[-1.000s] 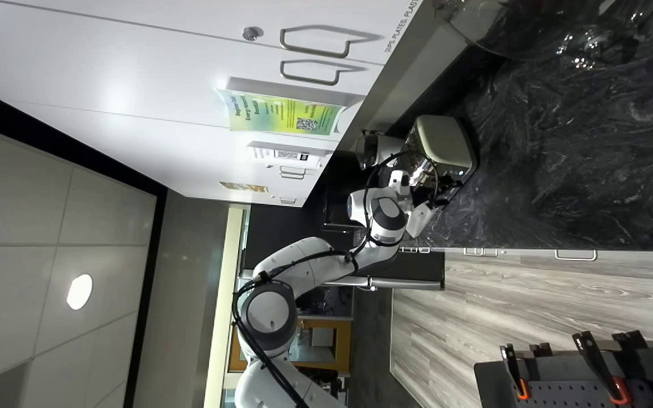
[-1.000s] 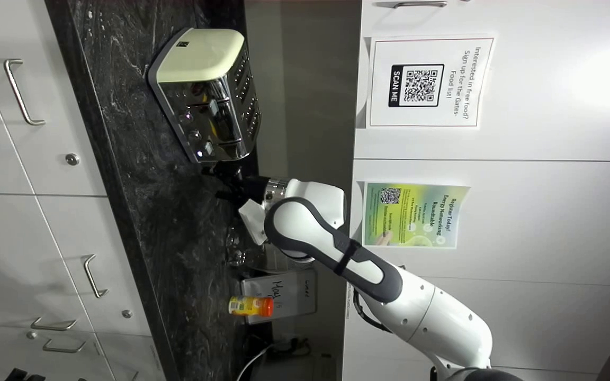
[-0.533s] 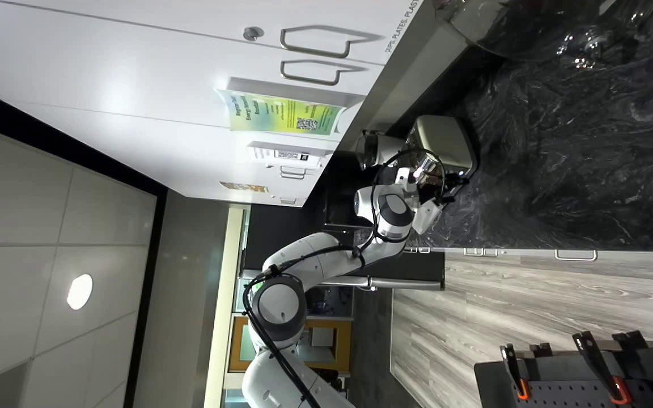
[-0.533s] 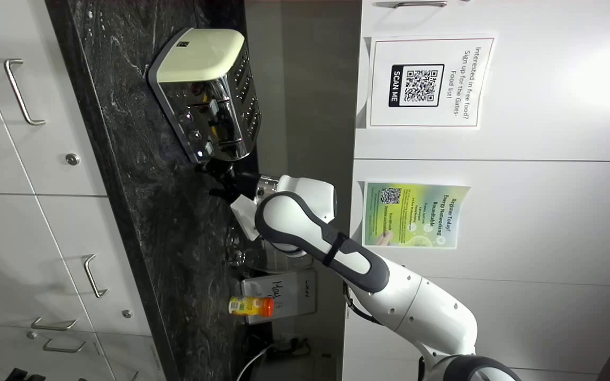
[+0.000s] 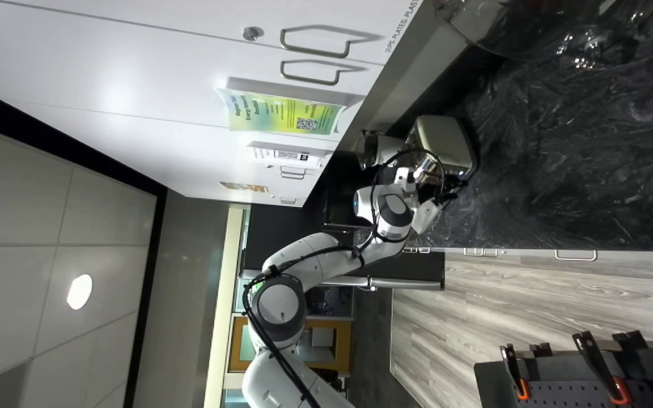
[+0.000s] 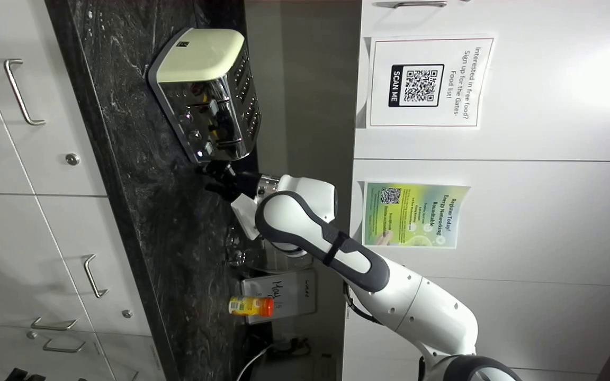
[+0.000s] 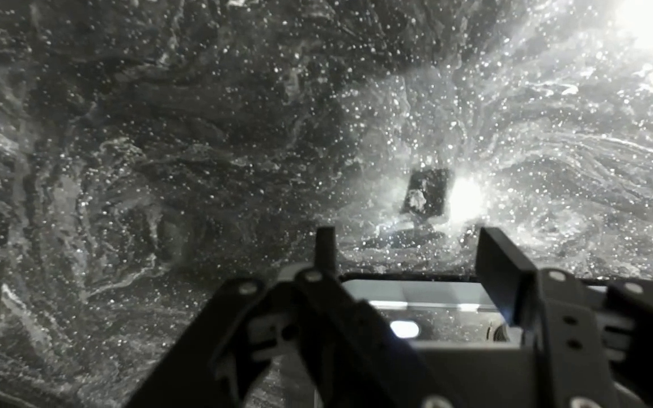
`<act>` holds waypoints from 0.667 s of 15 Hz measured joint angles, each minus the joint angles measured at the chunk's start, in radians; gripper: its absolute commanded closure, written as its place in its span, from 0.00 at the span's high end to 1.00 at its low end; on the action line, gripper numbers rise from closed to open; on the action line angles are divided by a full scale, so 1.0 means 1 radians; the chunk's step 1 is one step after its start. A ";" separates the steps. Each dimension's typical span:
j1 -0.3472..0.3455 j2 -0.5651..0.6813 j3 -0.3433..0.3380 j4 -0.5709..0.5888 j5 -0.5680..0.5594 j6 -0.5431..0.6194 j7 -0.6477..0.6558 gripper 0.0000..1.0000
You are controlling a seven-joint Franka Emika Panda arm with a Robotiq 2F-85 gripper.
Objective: Push the press handle on the toaster up
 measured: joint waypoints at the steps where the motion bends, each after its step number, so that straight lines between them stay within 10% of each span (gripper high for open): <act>1: 0.000 0.000 0.000 0.000 0.005 0.010 0.000 0.27; 5: 0.000 0.001 0.000 0.000 0.022 0.045 0.000 0.01; 10: -0.001 0.029 0.000 0.014 0.053 0.061 -0.023 0.00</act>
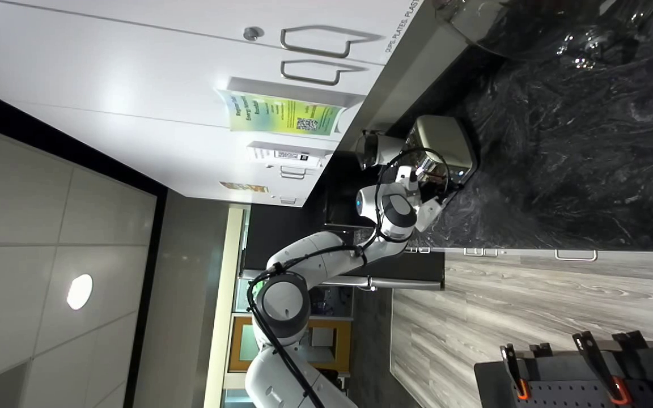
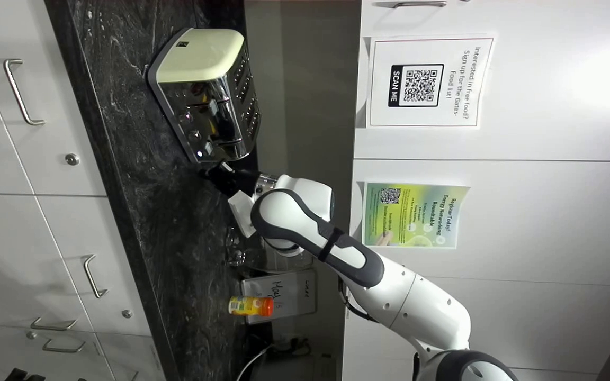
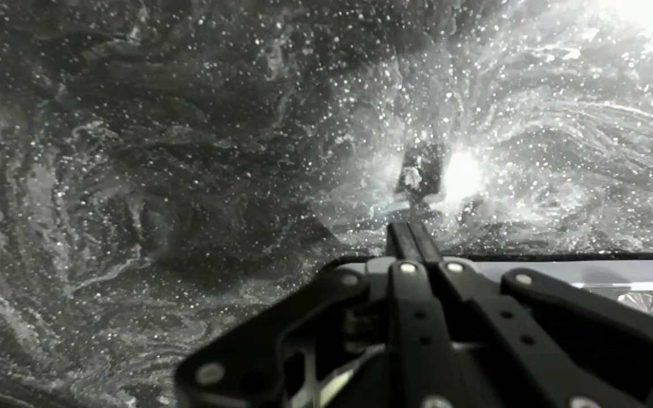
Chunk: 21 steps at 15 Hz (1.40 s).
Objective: Push the press handle on the toaster up
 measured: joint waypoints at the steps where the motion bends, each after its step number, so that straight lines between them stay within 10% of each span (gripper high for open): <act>1: -0.001 0.011 0.000 0.006 0.006 0.007 -0.009 0.00; 21: -0.044 0.152 0.043 0.123 0.088 0.186 -0.034 0.00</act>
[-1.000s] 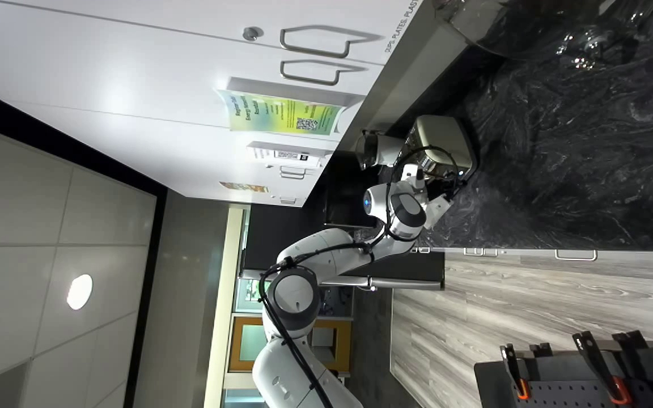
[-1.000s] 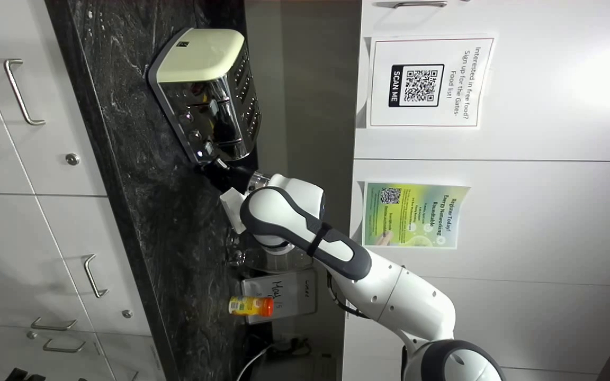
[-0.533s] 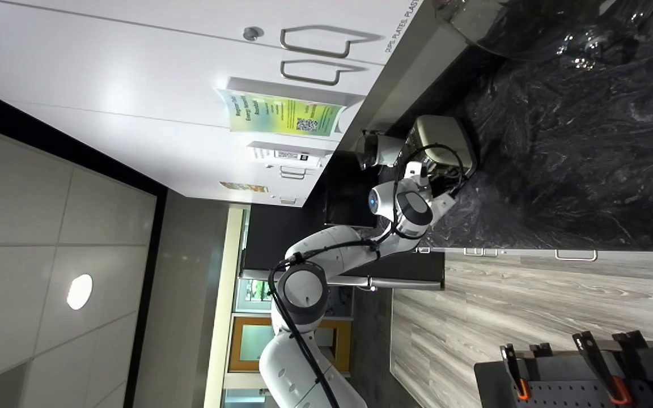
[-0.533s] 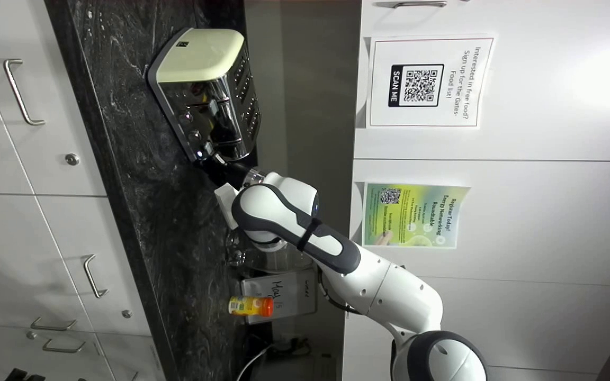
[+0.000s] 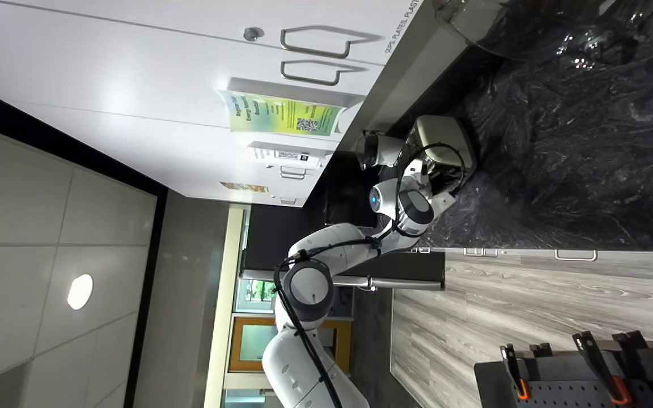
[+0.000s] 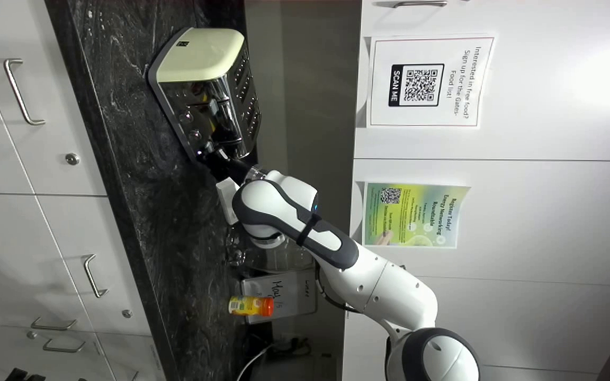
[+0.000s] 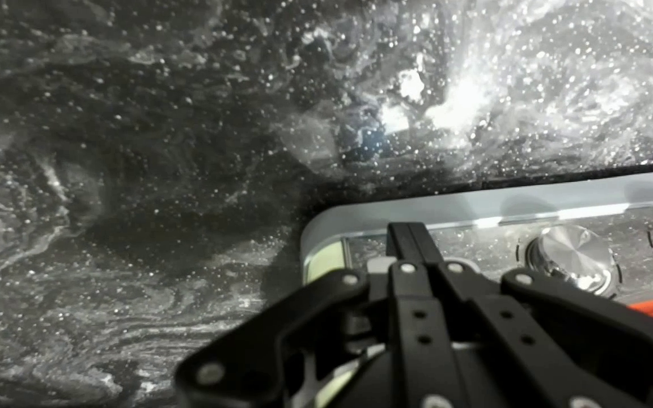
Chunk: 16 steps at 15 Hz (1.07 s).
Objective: Push the press handle on the toaster up
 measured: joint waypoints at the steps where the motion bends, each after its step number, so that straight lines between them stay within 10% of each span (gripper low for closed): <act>1: -0.004 0.000 0.005 0.000 0.001 0.000 0.000 0.00; 16: -0.019 -0.031 0.035 -0.043 0.004 -0.020 -0.034 0.00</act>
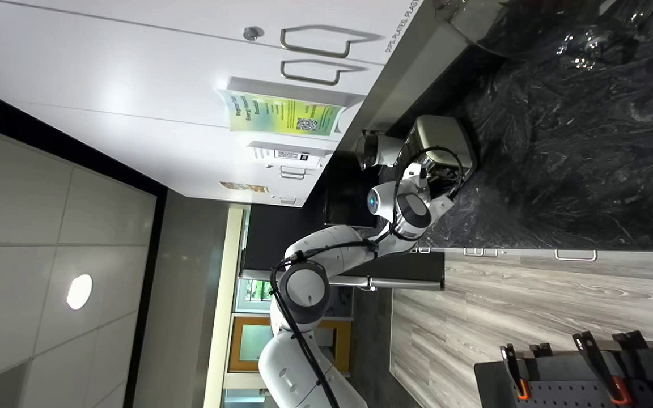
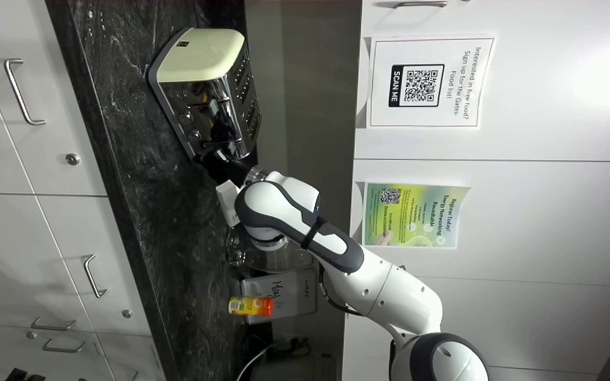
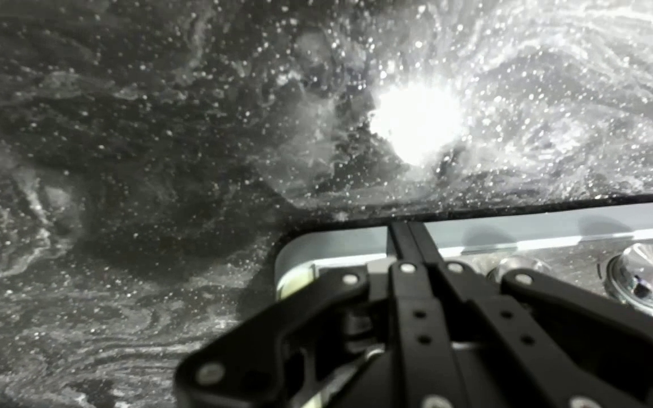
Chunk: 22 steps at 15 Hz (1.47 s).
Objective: Push the press handle on the toaster up
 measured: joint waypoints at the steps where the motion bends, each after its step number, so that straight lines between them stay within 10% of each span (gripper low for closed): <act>1: -0.003 -0.001 0.008 -0.008 0.000 0.000 -0.010 0.00; 10: -0.001 -0.066 -0.015 -0.097 0.000 -0.047 -0.026 0.00; 22: 0.019 -0.484 -0.040 -0.467 -0.010 -0.191 -0.026 0.00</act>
